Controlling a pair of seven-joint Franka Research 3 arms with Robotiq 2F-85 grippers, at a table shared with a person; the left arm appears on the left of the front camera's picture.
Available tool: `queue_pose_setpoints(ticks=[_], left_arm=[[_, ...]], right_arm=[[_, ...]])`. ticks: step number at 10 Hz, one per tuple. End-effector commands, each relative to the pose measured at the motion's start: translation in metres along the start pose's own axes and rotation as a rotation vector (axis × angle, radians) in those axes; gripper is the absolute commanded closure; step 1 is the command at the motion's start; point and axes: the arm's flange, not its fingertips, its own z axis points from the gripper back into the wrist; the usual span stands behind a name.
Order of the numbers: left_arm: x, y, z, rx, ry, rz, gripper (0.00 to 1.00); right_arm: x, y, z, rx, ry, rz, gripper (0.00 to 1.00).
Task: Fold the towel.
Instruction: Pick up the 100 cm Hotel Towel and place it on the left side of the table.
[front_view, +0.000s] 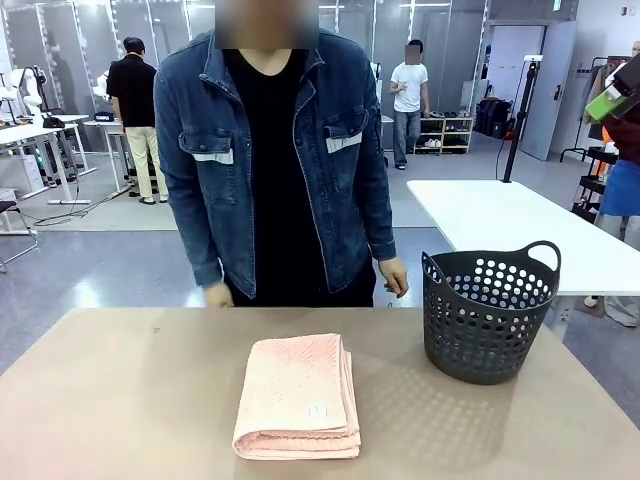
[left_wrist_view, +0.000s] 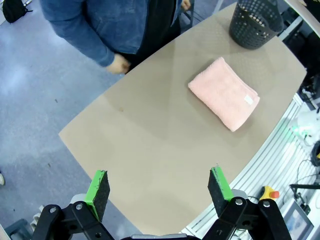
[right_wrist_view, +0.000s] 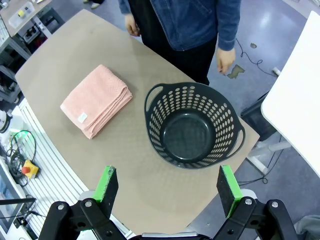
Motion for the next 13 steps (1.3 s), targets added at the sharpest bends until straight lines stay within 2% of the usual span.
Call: queue_pose_setpoints(ticks=[1,8,11,13], left_arm=[[-0.001,-0.002,0.003,-0.005,0.006,-0.014,0.0],[0.001,-0.004,-0.005,-0.008,0.002,0.009,0.0],[0.002,-0.009,-0.067,-0.053,0.083,0.143,0.0],[-0.005,-0.011,-0.117,-0.141,0.086,0.191,0.0]], right_arm=[[0.001,0.002,0.002,0.002,0.01,0.005,0.0],[0.001,0.002,0.002,0.002,0.01,0.005,0.0],[0.001,0.002,0.002,0.002,0.01,0.005,0.0],[0.001,0.002,0.002,0.002,0.01,0.005,0.0]])
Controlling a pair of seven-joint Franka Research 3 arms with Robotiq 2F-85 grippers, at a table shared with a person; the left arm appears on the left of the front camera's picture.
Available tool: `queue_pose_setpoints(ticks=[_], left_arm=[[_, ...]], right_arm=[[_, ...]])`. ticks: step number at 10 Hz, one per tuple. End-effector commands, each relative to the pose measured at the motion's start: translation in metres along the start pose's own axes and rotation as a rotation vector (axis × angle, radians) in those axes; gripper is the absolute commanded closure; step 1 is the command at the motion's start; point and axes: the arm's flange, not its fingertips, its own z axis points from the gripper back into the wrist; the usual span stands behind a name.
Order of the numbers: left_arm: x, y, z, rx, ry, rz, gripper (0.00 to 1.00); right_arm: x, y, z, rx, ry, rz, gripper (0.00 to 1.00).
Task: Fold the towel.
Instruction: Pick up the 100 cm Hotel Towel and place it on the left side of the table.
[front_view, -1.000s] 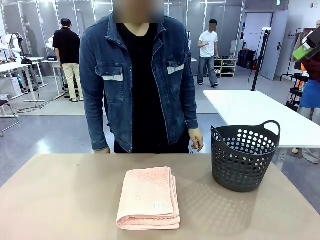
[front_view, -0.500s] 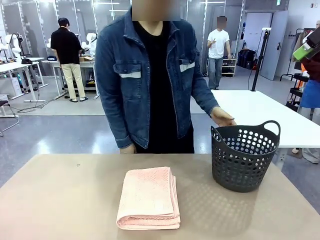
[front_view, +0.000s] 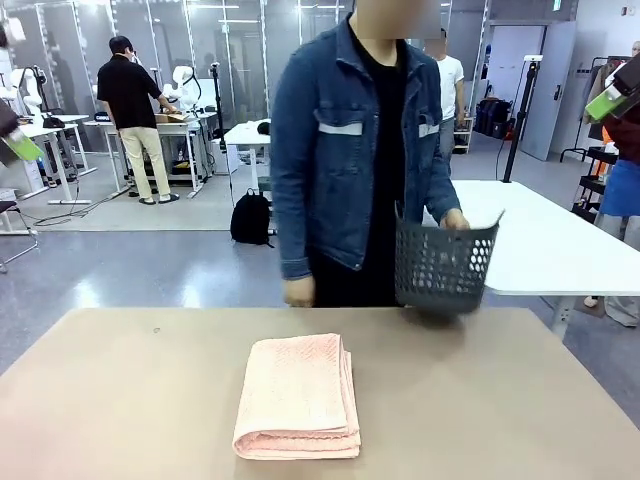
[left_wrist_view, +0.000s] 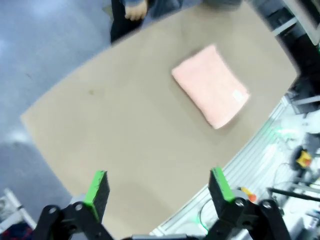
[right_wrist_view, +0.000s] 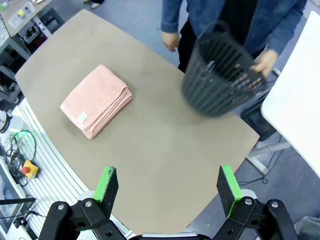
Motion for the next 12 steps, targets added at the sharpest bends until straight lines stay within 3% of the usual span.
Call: queue_pose_setpoints(ticks=[1,3,8,12], left_arm=[[-0.004,-0.002,-0.051,-0.029,-0.028,0.064,0.0],[-0.013,-0.002,-0.107,-0.017,-0.082,0.157,0.0],[-0.03,-0.016,-0.262,-0.194,-0.127,0.299,0.0],[-0.027,-0.027,-0.316,-0.215,-0.075,0.326,0.0]], right_arm=[[0.001,0.002,0.002,0.002,0.01,0.004,0.0],[0.001,0.002,0.002,0.002,0.01,0.004,0.0],[0.001,0.002,0.002,0.002,0.01,0.004,0.0],[0.001,0.002,0.002,0.002,0.01,0.004,0.0]])
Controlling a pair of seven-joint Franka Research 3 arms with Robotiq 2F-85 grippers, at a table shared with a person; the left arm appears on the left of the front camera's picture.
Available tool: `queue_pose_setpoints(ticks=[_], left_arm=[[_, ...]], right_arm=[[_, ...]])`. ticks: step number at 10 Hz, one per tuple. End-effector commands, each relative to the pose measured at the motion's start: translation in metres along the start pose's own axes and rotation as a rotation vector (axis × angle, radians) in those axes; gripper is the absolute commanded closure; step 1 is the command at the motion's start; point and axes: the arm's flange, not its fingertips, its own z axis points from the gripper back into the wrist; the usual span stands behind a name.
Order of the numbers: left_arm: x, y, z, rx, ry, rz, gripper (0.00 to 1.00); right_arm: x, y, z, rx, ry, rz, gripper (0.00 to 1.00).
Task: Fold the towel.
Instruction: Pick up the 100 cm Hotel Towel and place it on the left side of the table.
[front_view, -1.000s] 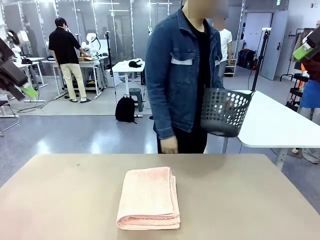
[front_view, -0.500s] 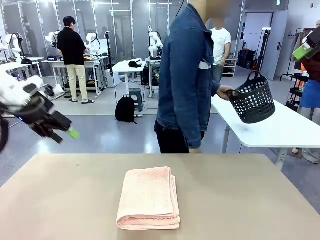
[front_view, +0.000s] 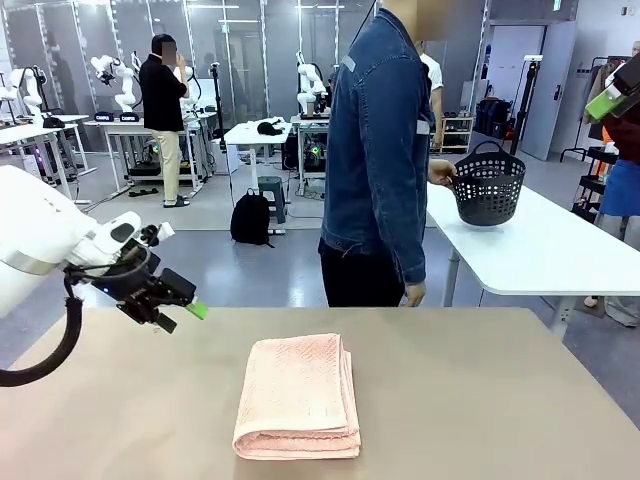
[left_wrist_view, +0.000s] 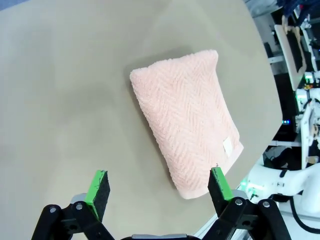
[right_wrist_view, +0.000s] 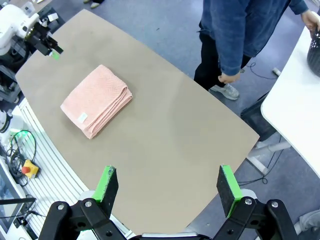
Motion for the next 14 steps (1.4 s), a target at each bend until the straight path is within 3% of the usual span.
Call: queue_pose_setpoints(ticks=[1,3,8,9,14], left_arm=[[0.009,0.001,0.004,-0.008,-0.072,0.004,0.0],[0.002,0.0,-0.002,-0.001,-0.009,0.007,0.0],[0.003,-0.001,-0.002,-0.002,-0.013,0.009,0.0],[0.001,-0.002,-0.024,-0.024,0.033,-0.006,0.0],[-0.031,0.011,-0.083,-0.018,-0.017,0.12,0.0]], right_arm=[[0.0,0.002,0.001,0.002,0.01,0.003,0.0],[0.0,0.002,0.001,0.002,0.01,0.003,0.0],[0.0,0.002,0.001,0.002,0.01,0.003,0.0],[0.0,0.002,0.001,0.002,0.01,0.003,0.0],[0.0,0.002,0.001,0.002,0.01,0.003,0.0]])
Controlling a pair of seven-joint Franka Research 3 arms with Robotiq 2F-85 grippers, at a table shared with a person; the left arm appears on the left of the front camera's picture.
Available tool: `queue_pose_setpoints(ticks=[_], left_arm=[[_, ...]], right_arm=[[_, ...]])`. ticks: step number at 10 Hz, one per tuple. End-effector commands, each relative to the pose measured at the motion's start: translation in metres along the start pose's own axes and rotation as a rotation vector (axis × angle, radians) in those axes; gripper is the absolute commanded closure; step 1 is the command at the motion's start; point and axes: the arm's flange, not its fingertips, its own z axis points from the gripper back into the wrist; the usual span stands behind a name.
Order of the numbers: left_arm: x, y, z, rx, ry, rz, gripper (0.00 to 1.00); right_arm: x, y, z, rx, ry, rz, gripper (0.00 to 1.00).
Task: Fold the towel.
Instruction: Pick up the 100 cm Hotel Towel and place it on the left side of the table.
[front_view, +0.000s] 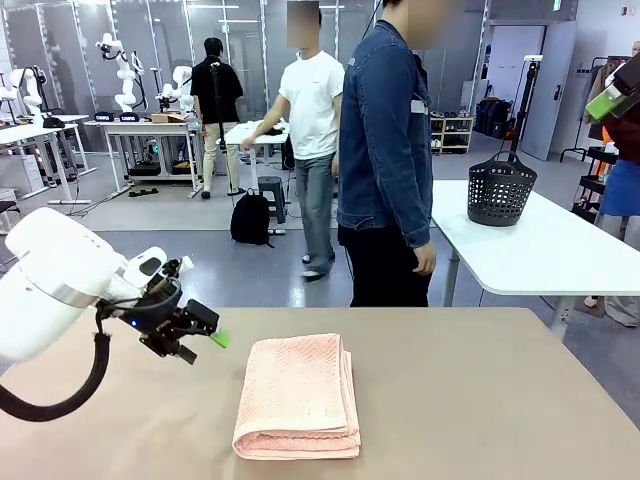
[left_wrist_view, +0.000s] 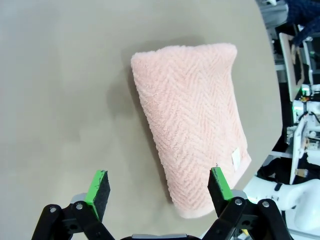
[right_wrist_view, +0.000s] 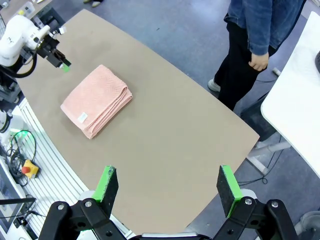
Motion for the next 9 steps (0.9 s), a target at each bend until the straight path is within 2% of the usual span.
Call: queue_pose_setpoints(ticks=[1,2,4,9], left_arm=[[-0.013,0.004,-0.028,-0.01,-0.032,0.009,0.0],[-0.019,0.004,-0.037,-0.065,-0.061,0.026,0.0],[-0.029,0.007,-0.06,-0.085,-0.058,0.067,0.0],[-0.03,0.006,-0.088,-0.189,-0.058,0.105,0.0]], right_arm=[[0.0,0.002,0.001,0.002,0.01,0.003,0.0],[0.0,0.002,0.001,0.002,0.01,0.003,0.0],[0.0,0.002,0.001,0.002,0.01,0.003,0.0],[0.0,0.002,0.001,0.002,0.01,0.003,0.0]])
